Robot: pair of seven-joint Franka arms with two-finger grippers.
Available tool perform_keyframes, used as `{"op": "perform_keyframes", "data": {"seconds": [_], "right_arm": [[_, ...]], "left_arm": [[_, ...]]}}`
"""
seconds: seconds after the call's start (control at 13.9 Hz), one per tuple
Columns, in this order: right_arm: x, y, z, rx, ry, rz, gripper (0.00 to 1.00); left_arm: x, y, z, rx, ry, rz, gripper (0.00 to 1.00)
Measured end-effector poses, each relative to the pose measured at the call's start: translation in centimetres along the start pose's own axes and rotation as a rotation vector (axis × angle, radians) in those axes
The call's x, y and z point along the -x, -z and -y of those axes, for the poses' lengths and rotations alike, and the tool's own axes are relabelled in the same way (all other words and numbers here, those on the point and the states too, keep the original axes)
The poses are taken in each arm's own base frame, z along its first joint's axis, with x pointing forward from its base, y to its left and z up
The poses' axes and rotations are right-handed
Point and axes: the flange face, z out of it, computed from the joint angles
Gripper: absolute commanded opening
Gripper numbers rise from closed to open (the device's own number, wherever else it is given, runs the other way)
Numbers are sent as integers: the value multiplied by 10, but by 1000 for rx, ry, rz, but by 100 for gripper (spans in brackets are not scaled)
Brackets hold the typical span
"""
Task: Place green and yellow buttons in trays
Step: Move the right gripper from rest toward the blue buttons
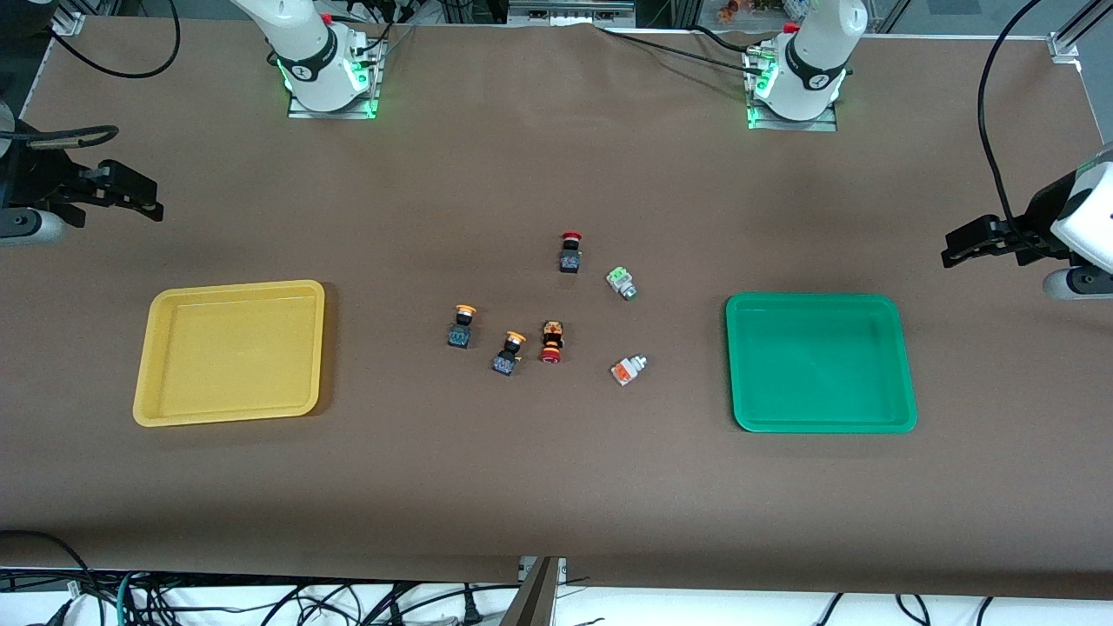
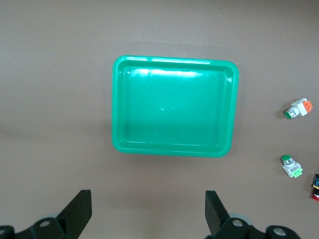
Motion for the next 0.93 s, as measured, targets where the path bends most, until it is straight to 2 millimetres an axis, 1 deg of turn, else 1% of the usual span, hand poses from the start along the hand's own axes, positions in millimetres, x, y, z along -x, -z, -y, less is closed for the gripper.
{"op": "perform_keyframes", "data": {"seconds": [0.5,0.93], "right_arm": [[-1,-1,0,0,2,2,100],[-5,-8,0,0,2,13,100]], "left_arm": [[-2,0,0,0,0,-1,100],[-2,0,0,1,0,-1,100]]}}
